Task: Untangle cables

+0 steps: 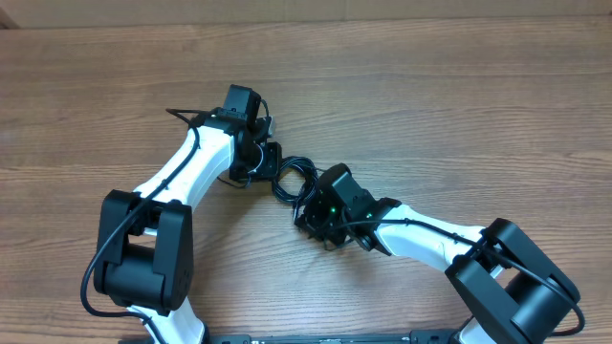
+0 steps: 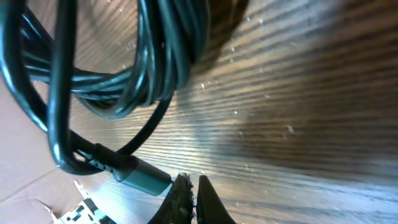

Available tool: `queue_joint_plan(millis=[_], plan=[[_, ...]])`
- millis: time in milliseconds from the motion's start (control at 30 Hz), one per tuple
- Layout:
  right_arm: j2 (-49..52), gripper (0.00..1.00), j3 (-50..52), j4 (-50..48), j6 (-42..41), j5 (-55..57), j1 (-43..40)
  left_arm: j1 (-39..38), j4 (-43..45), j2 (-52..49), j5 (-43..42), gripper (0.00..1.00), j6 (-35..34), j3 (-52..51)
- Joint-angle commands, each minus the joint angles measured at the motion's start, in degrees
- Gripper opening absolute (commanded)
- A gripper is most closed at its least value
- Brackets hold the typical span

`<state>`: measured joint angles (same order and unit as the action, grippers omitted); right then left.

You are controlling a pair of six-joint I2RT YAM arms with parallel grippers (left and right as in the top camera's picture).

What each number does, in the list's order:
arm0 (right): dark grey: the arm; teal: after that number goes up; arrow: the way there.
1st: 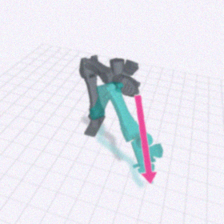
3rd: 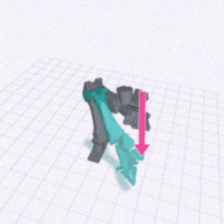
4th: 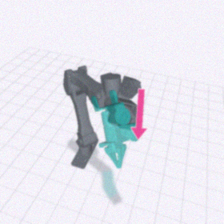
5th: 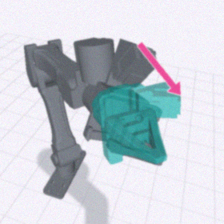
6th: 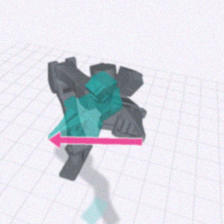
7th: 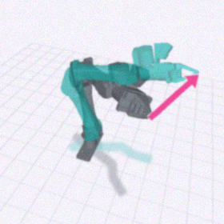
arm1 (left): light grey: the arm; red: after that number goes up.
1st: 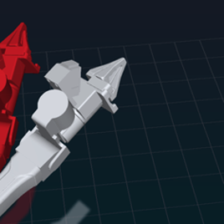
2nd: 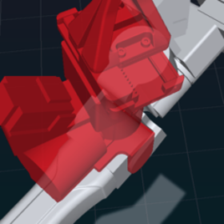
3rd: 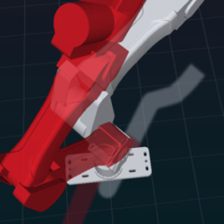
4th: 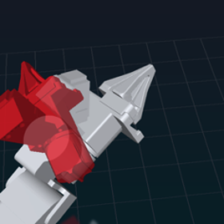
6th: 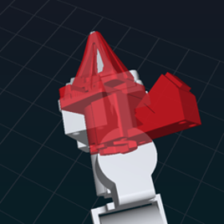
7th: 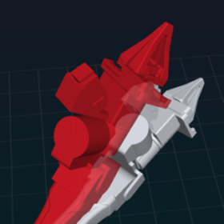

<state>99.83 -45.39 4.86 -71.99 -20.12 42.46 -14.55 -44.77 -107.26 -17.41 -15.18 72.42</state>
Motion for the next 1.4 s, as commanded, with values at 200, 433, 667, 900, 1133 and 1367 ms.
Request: queue_joint_plan(millis=[200, 433, 667, 900, 1133, 1367], plan=[[0.33, 0.04, 0.07, -1.6, -0.04, -0.17, 0.24, -0.15, -0.22, -0.33, -0.24, 0.04, -1.14, -0.07], [0.33, 0.04, 0.07, -1.55, -0.04, -4.0, 0.85, -0.15, -0.22, -0.33, -0.24, 0.04, -1.14, -0.07], [0.33, 0.04, 0.07, -1.57, -0.09, -0.83, 1.95, -0.15, -0.22, -0.33, -0.24, 0.04, -1.14, -0.07], [0.33, 0.04, 0.07, -2.47, -1.75, 1.14, 0.15, -0.15, -0.2, -0.33, -0.22, 0.04, -1.14, -0.07], [0.33, 0.04, 0.04, -8.57, -1.77, -0.37, -3.04, -0.15, -0.2, -0.33, -0.22, 0.04, -1.14, -0.07], [0.33, 0.04, 0.07, -8.15, -1.22, -6.16, -4.7, -0.15, -0.17, -0.33, -0.2, 0.04, -1.14, -0.07]])
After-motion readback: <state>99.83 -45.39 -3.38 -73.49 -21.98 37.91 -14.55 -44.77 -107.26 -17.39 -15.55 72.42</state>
